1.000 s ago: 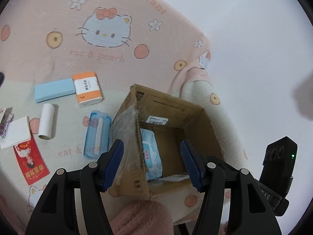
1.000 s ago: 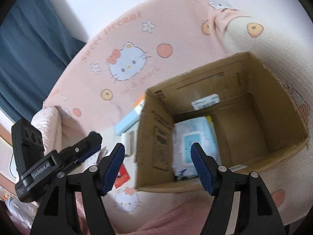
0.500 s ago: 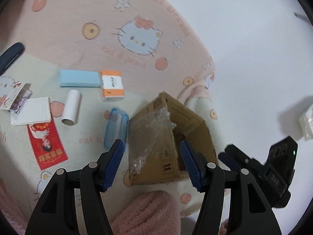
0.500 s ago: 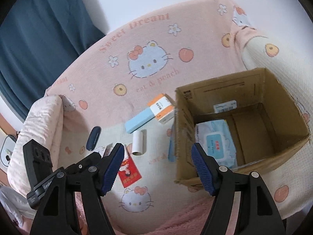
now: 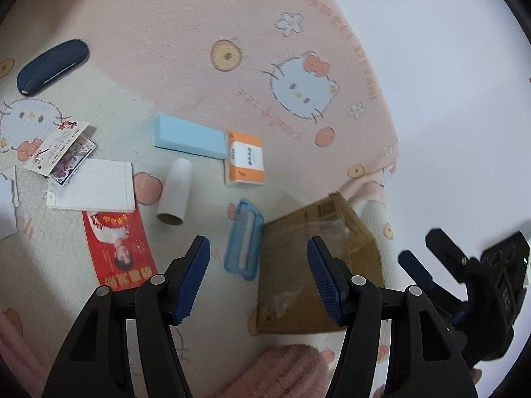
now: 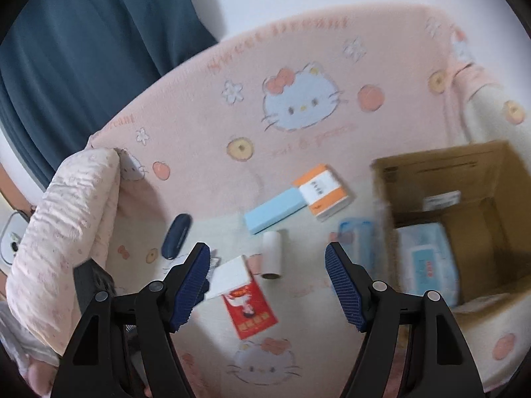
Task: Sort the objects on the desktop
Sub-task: 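Move both grippers back toward the orange-and-white box on the mat, then close the left gripper on the orange-and-white box while the right gripper grips its other end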
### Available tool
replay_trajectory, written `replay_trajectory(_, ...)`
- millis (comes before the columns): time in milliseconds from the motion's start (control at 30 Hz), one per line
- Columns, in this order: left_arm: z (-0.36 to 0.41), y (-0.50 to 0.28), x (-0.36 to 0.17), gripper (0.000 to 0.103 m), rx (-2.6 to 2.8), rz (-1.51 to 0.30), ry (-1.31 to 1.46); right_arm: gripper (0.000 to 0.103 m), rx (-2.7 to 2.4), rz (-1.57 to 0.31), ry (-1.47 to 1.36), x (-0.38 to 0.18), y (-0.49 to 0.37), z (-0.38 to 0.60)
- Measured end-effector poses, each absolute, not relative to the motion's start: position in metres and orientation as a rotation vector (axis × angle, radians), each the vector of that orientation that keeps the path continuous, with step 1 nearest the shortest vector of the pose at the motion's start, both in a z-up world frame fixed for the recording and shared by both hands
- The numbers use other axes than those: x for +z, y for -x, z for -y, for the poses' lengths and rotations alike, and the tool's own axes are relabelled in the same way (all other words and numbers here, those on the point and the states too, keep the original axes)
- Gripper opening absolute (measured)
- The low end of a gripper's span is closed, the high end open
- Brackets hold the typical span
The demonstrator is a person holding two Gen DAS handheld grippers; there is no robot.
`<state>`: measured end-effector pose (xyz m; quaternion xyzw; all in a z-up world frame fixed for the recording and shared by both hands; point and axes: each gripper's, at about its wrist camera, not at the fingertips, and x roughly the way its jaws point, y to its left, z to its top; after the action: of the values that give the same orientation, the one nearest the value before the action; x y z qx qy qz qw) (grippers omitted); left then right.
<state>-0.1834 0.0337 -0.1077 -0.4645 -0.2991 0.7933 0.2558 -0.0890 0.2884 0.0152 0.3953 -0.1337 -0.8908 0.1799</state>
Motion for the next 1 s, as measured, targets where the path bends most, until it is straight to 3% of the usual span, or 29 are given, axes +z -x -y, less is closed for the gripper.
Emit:
replay_trajectory(233, -0.033, 0.228, -0.146, 0.065, 2.109, 0.905, 1.304, 0.070, -2.500, 0.478, -1.203, -0.028, 0.158, -0.263)
replay_trajectory(600, -0.102, 0.304, -0.186, 0.065, 2.130, 0.727, 1.304, 0.070, -2.495, 0.746, -1.257, -0.097, 0.265, -0.270)
replay_trajectory(733, -0.112, 0.327, -0.211, 0.065, 2.119, 0.760, 1.278, 0.070, -2.491, 0.813, -1.284, -0.124, 0.292, -0.275)
replay_trajectory(800, -0.118, 0.335, -0.217, 0.061, 2.116, 0.745, 1.263, 0.070, -2.523, 0.814, -1.296, -0.135, 0.302, -0.277)
replay_trajectory(900, -0.124, 0.341, -0.223, 0.044, 2.161, 0.710, 1.239, 0.070, -2.549, 0.849, -1.208, -0.142, 0.311, -0.284)
replay_trajectory(933, -0.126, 0.342, -0.226, 0.038, 2.161, 0.717, 1.236, 0.065, -2.571, 0.841, -1.179, -0.142, 0.314, -0.285)
replay_trajectory(967, -0.128, 0.345, -0.231, 0.029, 2.149, 0.731, 1.235, 0.042, -2.614, 0.813, -1.162, -0.141, 0.317, -0.286)
replay_trajectory(1000, -0.131, 0.348, -0.236, 0.025, 2.124, 0.755, 1.238, 0.029, -2.648, 0.785, -1.152, -0.140, 0.321, -0.287)
